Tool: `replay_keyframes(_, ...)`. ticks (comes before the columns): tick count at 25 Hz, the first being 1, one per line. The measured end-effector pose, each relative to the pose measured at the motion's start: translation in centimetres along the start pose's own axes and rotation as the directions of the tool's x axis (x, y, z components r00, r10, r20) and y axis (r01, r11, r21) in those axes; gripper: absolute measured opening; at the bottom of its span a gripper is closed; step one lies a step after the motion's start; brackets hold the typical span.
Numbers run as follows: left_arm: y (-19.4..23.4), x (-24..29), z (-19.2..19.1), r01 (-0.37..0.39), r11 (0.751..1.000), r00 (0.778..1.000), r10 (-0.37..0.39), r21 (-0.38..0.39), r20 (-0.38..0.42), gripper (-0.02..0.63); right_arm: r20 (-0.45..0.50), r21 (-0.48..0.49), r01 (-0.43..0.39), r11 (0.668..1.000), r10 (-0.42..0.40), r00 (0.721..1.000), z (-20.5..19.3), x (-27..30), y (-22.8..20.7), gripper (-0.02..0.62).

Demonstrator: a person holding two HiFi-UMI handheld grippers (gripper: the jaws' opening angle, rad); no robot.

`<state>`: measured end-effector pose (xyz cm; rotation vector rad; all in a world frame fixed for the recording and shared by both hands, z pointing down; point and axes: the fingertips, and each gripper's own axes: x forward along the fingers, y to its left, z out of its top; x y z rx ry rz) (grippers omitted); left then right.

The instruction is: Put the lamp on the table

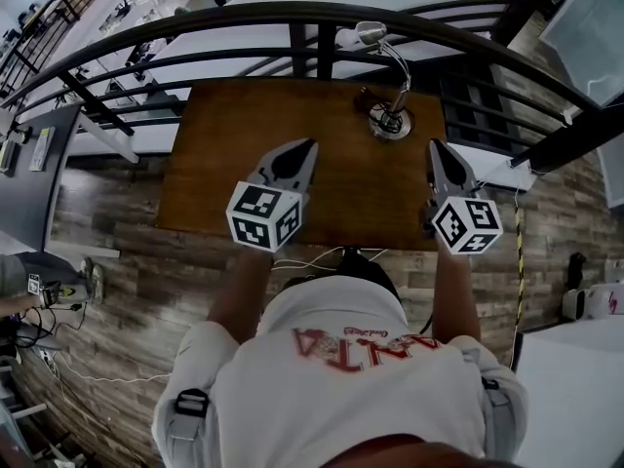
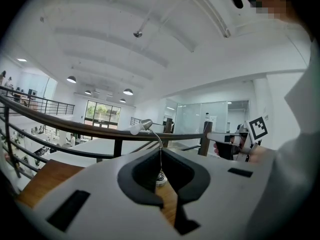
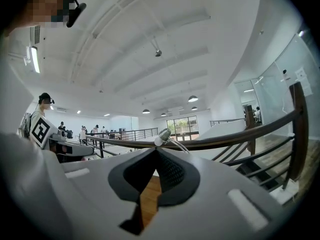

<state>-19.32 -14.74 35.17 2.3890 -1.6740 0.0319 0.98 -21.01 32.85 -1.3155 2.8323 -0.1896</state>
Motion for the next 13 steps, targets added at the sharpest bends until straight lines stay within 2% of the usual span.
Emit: replay_keyframes(13, 0.3, 0.3, 0.2, 0.041, 0.999, 0.999, -0.041, -0.030, 0.002, 0.012, -0.020, -0.027, -0.060, 0.998, 0.059, 0.998, -0.1, 1.8, 1.9, 0.003)
